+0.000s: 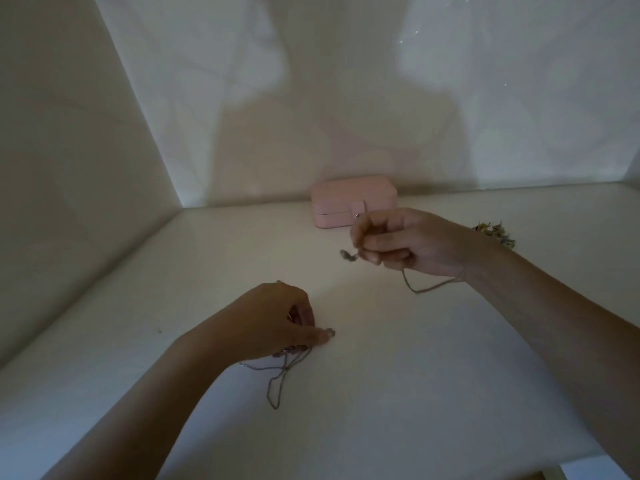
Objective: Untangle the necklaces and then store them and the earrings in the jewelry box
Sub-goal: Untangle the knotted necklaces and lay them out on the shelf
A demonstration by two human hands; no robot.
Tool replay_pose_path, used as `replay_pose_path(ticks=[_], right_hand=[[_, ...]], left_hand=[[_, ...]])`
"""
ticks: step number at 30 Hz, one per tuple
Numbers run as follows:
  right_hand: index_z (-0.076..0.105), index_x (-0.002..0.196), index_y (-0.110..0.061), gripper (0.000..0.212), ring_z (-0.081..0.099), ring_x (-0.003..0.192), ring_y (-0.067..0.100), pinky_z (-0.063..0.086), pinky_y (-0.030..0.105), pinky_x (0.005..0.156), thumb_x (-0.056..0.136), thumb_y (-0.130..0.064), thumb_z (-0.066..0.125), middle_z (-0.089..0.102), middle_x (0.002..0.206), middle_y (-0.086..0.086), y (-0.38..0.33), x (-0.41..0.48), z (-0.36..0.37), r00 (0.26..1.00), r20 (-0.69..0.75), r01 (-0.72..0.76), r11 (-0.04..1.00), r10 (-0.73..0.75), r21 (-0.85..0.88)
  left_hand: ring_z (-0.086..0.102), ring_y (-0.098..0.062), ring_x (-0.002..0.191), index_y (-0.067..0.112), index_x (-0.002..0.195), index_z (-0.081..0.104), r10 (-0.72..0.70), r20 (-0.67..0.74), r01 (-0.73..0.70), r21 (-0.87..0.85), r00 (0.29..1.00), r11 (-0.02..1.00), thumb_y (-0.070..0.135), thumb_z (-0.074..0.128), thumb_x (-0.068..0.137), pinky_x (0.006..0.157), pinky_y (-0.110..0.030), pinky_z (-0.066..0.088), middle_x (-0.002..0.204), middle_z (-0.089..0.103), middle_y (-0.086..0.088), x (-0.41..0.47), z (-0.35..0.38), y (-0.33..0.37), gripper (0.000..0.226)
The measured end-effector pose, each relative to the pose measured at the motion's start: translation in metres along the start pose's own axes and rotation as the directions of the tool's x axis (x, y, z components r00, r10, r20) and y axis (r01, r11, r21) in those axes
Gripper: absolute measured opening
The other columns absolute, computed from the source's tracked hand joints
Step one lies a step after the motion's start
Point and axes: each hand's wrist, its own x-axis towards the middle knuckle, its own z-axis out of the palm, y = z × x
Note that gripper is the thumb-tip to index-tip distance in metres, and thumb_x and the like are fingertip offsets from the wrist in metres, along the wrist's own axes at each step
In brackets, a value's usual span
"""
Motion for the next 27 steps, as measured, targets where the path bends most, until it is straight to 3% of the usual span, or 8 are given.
replay_pose_path(ticks=[5, 8, 13, 15, 19, 22, 24, 27], right_hand=[[0.065, 0.090, -0.013, 0.015, 0.031, 0.048, 0.005, 0.022, 0.013, 0.043, 0.087, -0.007, 0.051, 0.061, 0.071, 0.005, -0.002, -0.006, -0.002, 1.000, 0.004, 0.031, 1.000, -0.031, 0.001], [0.065, 0.091, -0.012, 0.011, 0.031, 0.048, 0.004, 0.018, 0.017, 0.045, 0.086, -0.008, 0.055, 0.064, 0.075, 0.005, -0.004, -0.011, -0.006, 0.999, -0.043, 0.008, 0.997, -0.011, -0.072], [0.063, 0.095, -0.009, 0.013, 0.028, 0.048, 0.005, 0.015, 0.021, 0.045, 0.091, 0.000, 0.055, 0.071, 0.084, 0.005, -0.003, -0.014, -0.013, 0.985, -0.170, -0.022, 0.977, -0.015, -0.214], [0.063, 0.097, -0.008, 0.013, 0.028, 0.049, 0.007, 0.016, 0.020, 0.046, 0.092, 0.001, 0.055, 0.073, 0.089, 0.007, 0.003, -0.011, -0.014, 0.968, -0.249, -0.042, 0.963, -0.026, -0.265], [0.064, 0.100, -0.007, 0.013, 0.049, 0.056, 0.004, 0.036, 0.014, 0.051, 0.091, 0.002, 0.058, 0.073, 0.090, 0.006, 0.021, 0.002, -0.017, 0.892, -0.445, -0.075, 0.947, -0.077, -0.313], [0.065, 0.100, -0.007, 0.017, 0.062, 0.070, -0.001, 0.044, 0.011, 0.064, 0.089, 0.005, 0.060, 0.072, 0.091, 0.007, 0.032, 0.011, -0.019, 0.869, -0.484, -0.088, 0.928, -0.107, -0.363], [0.068, 0.096, -0.010, 0.015, 0.065, 0.076, 0.001, 0.047, 0.012, 0.070, 0.087, 0.000, 0.065, 0.073, 0.090, 0.005, 0.038, 0.014, -0.017, 0.865, -0.486, -0.134, 0.877, -0.123, -0.460], [0.073, 0.089, -0.018, 0.009, 0.061, 0.070, -0.007, 0.044, 0.009, 0.066, 0.082, -0.013, 0.073, 0.070, 0.082, -0.014, 0.039, 0.016, -0.006, 0.847, -0.503, -0.226, 0.740, -0.172, -0.634]], left_hand=[[0.052, 0.002, 0.059, 0.030, 0.093, 0.059, -0.062, 0.000, 0.061, -0.095, 0.998, 0.994, 0.048, 0.078, 0.070, 0.054, -0.012, 0.043, 0.080, 0.061, 0.011, 0.003, 0.002, -0.002, 0.034], [0.053, 0.006, 0.052, 0.025, 0.090, 0.065, -0.047, 0.027, 0.051, -0.163, 0.999, 0.985, 0.039, 0.082, 0.070, 0.052, -0.014, 0.047, 0.078, 0.062, 0.010, 0.002, 0.000, -0.002, 0.030], [0.056, -0.004, 0.063, 0.025, 0.086, 0.067, -0.045, 0.078, 0.061, -0.216, 0.996, 0.974, 0.034, 0.086, 0.065, 0.057, -0.018, 0.049, 0.081, 0.063, 0.008, -0.002, -0.003, -0.003, 0.030], [0.056, -0.001, 0.062, 0.026, 0.080, 0.069, -0.020, 0.107, 0.040, -0.190, 0.994, 0.981, 0.034, 0.085, 0.066, 0.057, -0.015, 0.046, 0.074, 0.065, 0.011, -0.004, -0.005, -0.002, 0.023], [0.052, 0.007, 0.049, 0.028, 0.069, 0.068, 0.025, 0.135, -0.007, -0.136, 0.991, 0.991, 0.029, 0.079, 0.075, 0.054, -0.008, 0.038, 0.053, 0.060, 0.021, -0.007, -0.008, 0.003, 0.013], [0.054, 0.008, 0.053, 0.031, 0.071, 0.067, 0.044, 0.122, -0.032, -0.097, 0.992, 0.995, 0.030, 0.076, 0.080, 0.054, -0.007, 0.039, 0.057, 0.061, 0.022, -0.009, -0.008, 0.002, 0.012], [0.061, 0.003, 0.064, 0.030, 0.076, 0.070, 0.050, 0.110, -0.040, -0.086, 0.993, 0.995, 0.029, 0.072, 0.083, 0.062, -0.011, 0.047, 0.069, 0.067, 0.017, -0.010, -0.011, -0.001, 0.008], [0.065, -0.001, 0.072, 0.033, 0.082, 0.073, 0.052, 0.103, -0.041, -0.106, 0.993, 0.994, 0.021, 0.069, 0.086, 0.069, -0.013, 0.050, 0.079, 0.070, 0.014, -0.011, -0.023, -0.010, 0.014]])
